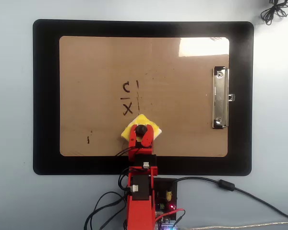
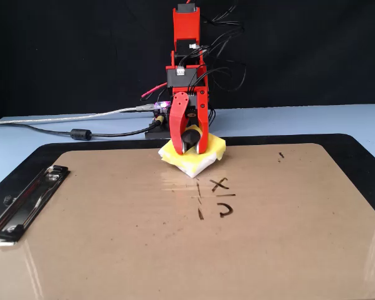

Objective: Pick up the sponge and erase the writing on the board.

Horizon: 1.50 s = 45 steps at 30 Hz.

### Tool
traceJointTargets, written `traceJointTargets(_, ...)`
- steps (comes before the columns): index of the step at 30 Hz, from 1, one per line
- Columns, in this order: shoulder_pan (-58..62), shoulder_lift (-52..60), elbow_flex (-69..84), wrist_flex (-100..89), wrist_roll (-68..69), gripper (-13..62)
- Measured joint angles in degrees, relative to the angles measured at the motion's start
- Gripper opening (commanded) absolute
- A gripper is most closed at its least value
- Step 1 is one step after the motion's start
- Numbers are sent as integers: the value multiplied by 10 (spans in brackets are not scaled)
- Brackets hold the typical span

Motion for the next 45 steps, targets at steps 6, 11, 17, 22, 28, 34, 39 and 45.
traceJointTargets(6, 6, -353, -264, -135, -3, -80)
traceJointTargets(11, 2, -416, -322, -169, -4, -80)
traceJointTargets(17, -9, -88, -25, -95, -4, -80)
traceJointTargets(22, -30, -32, -6, -53, 0, -80)
traceJointTargets(28, -43, -323, -238, -125, -2, -80)
traceJointTargets(34, -51, -360, -250, -163, -4, -80)
traceJointTargets(39, -63, -113, -34, -130, -4, -80)
traceJointTargets(45, -94, -245, -165, -115, -3, -80)
